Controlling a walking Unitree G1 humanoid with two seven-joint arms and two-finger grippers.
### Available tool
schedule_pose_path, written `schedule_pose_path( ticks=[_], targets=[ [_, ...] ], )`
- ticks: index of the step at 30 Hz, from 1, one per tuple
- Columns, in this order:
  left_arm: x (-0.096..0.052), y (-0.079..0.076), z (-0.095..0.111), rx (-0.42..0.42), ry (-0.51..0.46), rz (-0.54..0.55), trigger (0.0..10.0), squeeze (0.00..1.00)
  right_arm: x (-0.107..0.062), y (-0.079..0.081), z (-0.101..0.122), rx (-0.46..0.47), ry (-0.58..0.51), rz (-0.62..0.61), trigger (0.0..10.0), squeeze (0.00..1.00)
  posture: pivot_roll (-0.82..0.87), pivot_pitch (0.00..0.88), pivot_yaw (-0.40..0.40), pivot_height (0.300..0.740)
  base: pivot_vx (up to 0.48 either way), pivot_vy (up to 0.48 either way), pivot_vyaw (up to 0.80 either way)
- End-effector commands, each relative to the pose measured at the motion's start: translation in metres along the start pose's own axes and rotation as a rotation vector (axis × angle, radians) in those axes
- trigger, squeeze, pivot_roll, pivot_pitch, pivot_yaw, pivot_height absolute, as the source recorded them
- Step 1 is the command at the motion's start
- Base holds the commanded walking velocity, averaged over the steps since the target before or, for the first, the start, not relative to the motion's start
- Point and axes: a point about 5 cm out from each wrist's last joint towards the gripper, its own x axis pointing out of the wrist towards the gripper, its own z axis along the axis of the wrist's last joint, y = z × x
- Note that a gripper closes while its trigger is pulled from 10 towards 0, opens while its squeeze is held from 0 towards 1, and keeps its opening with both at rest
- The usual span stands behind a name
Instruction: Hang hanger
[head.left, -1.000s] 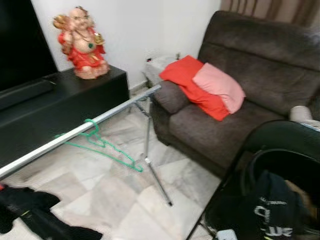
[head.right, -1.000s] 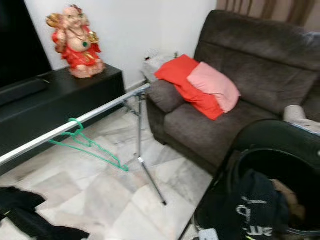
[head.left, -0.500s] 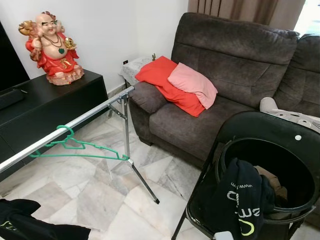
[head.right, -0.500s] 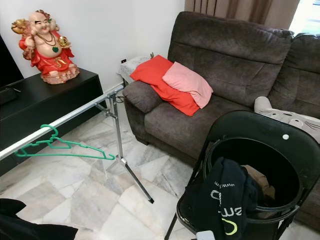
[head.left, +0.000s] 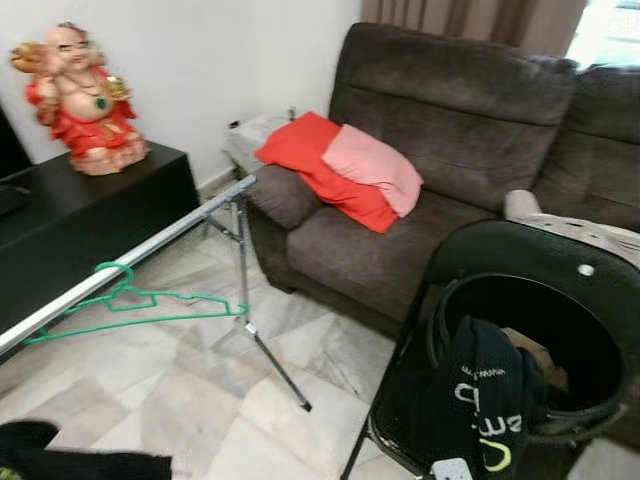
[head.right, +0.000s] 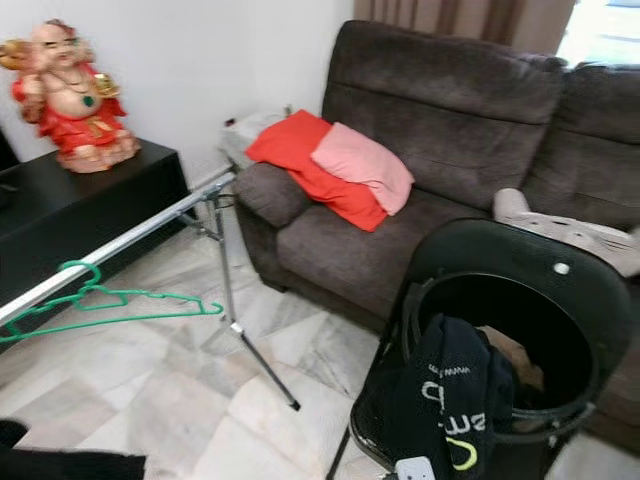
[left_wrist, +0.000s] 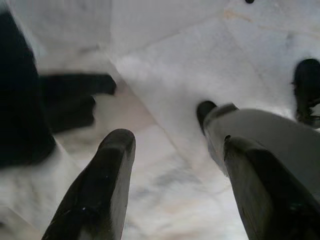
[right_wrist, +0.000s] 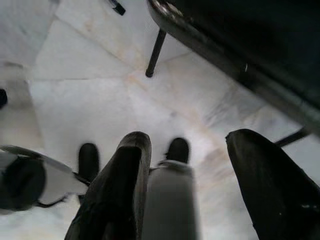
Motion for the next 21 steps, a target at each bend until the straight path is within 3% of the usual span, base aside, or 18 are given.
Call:
schedule_pose_path(
  ticks=[1, 18, 21],
  targets=[
    [0.0007, -0.0041, 0.0034, -0.004, -0.013, -0.008, 10.0, 0.0, -0.0012, -0.0074, -0.0031, 0.005, 0.014, -0.019, 10.0, 0.0, 0.03, 0.024, 0.022, 0.74, 0.0, 0.0, -0.8],
    [0.0007, -0.0039, 0.0038, 0.008, -0.013, -0.013, 10.0, 0.0, -0.0011, -0.0071, -0.0027, 0.001, 0.011, -0.019, 10.0, 0.0, 0.03, 0.024, 0.022, 0.74, 0.0, 0.0, -0.8],
    [0.0007, -0.0038, 0.0038, 0.01, -0.014, -0.014, 10.0, 0.0, -0.0011, -0.0068, -0.0022, 0.011, 0.001, -0.02, 10.0, 0.0, 0.03, 0.024, 0.024, 0.74, 0.0, 0.0, 0.0]
  ],
)
